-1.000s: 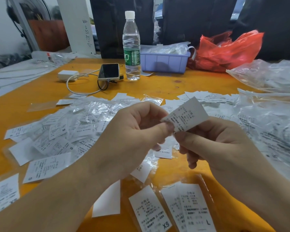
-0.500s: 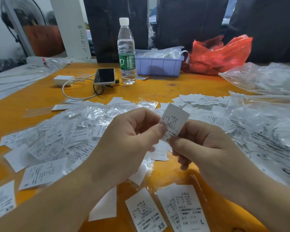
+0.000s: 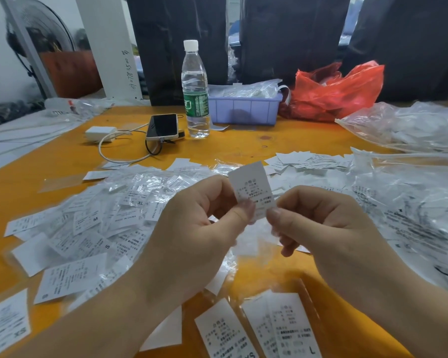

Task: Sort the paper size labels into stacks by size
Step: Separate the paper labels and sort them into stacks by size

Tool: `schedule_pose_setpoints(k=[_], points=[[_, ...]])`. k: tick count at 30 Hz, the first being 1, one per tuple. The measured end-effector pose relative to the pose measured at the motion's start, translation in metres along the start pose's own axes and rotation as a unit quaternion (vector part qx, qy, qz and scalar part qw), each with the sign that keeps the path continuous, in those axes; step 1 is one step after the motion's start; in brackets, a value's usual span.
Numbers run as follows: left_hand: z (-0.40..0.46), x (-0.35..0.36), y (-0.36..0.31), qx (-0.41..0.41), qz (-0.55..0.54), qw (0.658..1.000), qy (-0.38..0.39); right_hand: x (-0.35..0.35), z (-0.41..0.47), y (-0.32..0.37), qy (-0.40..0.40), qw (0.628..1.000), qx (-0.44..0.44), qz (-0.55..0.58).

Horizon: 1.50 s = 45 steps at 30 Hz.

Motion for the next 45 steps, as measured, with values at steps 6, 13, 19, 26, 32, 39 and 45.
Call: schedule_pose_setpoints(k=[6,13,19,26,32,39,45], points=[[0.004,0.001,0.002,-0.042,-0.053,0.997,0.029,0.000,-0.002,0.001,-0.039,0.998,-0.038,-0.002],[0.004,-0.001,0.005,-0.070,-0.083,0.992,0.070,-0.003,0.000,0.000,-0.051,0.998,-0.012,-0.018],[0.007,-0.002,0.006,-0.078,-0.113,0.990,0.016,-0.005,-0.001,0.000,-0.036,0.999,-0.013,-0.020],[0.007,-0.005,0.004,-0.029,-0.037,0.998,-0.037,-0.002,-0.002,-0.001,-0.032,0.999,-0.022,-0.014],[0.003,-0.004,-0.002,-0.001,-0.009,0.999,-0.046,-0.004,-0.003,0.002,-0.043,0.999,-0.029,-0.012],[0.004,-0.005,-0.006,0.003,-0.003,0.999,-0.043,-0.004,-0.002,0.003,-0.046,0.999,-0.026,-0.011],[0.006,-0.010,-0.006,-0.018,-0.047,0.999,-0.019,-0.003,-0.003,0.005,-0.058,0.998,-0.028,-0.009]])
Point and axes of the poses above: each hand's wrist, its own z-axis towards the middle knuckle, its own x-axis out of the palm, y = z × x, the point moved 1 cm from there along z, towards the middle knuckle, and after that the axes turned 1 degree about x, right-handed, at the moved point
